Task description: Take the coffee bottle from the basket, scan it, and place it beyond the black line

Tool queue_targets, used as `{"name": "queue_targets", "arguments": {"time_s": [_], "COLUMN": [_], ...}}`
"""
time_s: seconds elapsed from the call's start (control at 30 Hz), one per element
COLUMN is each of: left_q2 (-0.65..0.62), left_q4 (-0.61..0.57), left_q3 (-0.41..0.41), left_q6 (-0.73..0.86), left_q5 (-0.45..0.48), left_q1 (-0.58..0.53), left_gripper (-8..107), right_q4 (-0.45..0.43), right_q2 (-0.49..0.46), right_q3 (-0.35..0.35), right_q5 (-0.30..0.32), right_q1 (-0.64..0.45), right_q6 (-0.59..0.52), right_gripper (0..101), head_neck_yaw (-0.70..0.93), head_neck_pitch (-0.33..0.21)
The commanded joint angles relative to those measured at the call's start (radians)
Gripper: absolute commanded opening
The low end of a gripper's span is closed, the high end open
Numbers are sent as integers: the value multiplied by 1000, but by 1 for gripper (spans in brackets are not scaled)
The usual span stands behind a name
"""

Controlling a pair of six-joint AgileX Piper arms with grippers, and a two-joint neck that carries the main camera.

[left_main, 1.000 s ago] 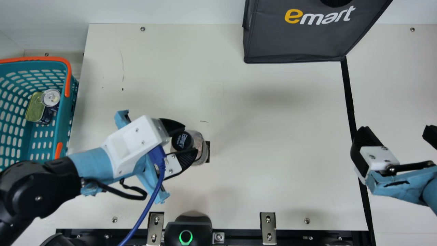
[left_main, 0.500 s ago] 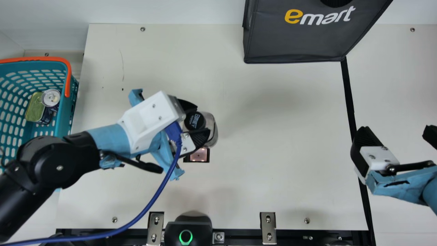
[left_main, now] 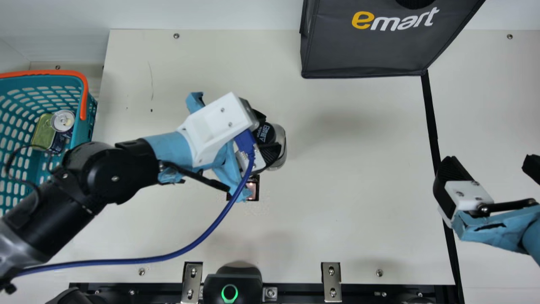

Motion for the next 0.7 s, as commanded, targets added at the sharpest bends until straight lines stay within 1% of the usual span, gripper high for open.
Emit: {"name": "queue_targets", "arguments": {"time_s": [0.0, 0.67], "left_q2": [16, 182], "left_q4": [2, -3], "left_q3": [-7, -84], "left_q6": [-1, 22], "left_q5": [-6, -86], "left_q1": [-6, -70], "left_gripper": [10, 10], "right_q4": [0, 0], "right_q2": [0, 0], "right_q3": [0, 0], "right_q5": [0, -1], "right_q1": [0, 0], "right_q6": [0, 0], "right_gripper": [91, 91], "head_neck_yaw": [2, 2], "head_neck_pitch": [-26, -26]}}
